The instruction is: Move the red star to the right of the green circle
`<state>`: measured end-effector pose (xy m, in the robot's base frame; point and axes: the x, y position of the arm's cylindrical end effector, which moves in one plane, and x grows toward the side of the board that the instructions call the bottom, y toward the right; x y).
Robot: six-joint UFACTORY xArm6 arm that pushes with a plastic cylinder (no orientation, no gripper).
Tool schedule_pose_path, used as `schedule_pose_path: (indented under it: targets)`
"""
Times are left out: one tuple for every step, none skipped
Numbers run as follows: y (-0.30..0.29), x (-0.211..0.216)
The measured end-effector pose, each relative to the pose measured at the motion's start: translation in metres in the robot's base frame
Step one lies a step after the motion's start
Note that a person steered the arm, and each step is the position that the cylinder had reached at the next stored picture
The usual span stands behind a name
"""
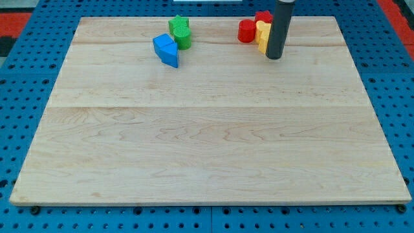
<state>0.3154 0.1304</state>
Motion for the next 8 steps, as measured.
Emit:
schedule_pose_path:
  targets:
    - [0.022, 0.017]
    - [0.087, 0.02]
    - [0.151, -0.026]
    - [0.151, -0.03]
    - [0.164, -0.04]
    - [0.173, -0.116]
    - [0.171, -0.123]
    - [0.161, -0.124]
